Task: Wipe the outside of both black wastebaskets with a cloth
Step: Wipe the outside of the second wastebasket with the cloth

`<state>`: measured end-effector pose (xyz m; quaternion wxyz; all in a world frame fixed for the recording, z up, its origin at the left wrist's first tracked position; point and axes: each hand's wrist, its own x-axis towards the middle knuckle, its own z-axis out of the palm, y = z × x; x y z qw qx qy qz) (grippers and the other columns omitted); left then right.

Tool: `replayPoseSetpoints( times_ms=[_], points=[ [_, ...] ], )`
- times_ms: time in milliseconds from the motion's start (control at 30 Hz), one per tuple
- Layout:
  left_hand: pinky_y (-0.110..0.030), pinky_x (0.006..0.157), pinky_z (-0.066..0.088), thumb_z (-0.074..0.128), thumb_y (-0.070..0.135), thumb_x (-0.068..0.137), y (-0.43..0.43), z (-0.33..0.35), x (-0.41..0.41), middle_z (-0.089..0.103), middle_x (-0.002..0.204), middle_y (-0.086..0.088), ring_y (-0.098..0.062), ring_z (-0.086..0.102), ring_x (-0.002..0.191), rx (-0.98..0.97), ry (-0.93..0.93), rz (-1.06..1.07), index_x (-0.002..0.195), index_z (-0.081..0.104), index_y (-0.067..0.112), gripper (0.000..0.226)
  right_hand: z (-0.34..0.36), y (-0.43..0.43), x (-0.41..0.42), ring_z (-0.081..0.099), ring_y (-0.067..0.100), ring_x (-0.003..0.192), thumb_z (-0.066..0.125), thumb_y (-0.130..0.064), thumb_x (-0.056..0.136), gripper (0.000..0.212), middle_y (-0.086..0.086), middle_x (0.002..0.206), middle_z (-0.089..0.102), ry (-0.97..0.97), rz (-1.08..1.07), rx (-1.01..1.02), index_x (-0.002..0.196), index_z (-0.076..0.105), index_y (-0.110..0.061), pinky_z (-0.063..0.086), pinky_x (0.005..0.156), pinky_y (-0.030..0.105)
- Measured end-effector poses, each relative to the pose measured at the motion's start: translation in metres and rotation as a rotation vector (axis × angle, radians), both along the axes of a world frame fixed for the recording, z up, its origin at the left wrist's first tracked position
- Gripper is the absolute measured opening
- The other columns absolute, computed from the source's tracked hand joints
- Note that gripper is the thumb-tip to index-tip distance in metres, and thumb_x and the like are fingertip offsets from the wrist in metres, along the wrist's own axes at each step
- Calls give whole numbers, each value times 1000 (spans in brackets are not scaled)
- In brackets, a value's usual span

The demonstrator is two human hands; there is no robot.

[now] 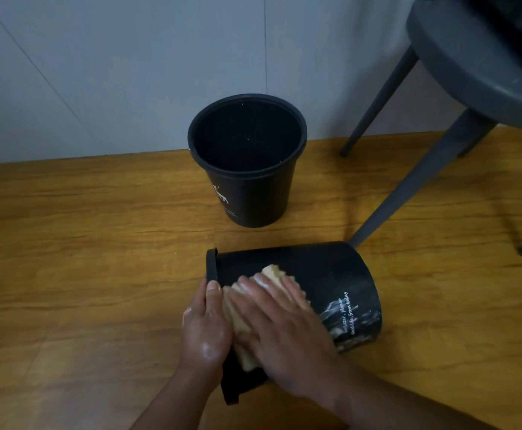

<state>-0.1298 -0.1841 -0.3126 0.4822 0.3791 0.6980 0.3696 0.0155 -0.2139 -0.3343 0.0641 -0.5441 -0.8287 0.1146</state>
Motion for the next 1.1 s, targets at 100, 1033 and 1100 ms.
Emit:
replayPoseSetpoints(
  times_ms=[100, 1033, 1100],
  points=[
    [-51, 83, 57, 36, 46, 104, -1, -3, -2, 73, 92, 1, -21, 70, 91, 17, -33, -14, 107, 69, 35, 35, -3, 7, 38, 17, 12, 153, 18, -52, 107, 57, -10, 165, 27, 4, -201, -37, 160, 20, -32, 3, 125, 41],
    [-49, 80, 57, 36, 46, 105, 0, -2, 2, 73, 89, -1, -22, 70, 87, 32, -26, -20, 94, 71, 38, 38, -21, 7, 82, 25, 13, 151, 17, -54, 107, 59, -7, 160, 38, 108, -461, 24, 156, 37, -27, 12, 125, 43],
    [-43, 76, 57, 35, 46, 105, 0, 1, 3, 73, 88, -1, -22, 69, 89, 39, -46, -14, 93, 71, 35, 39, -20, 14, 86, 28, 13, 149, 16, -55, 107, 60, -6, 158, 41, 96, -484, 23, 154, 40, -26, 15, 125, 43]
  ],
)
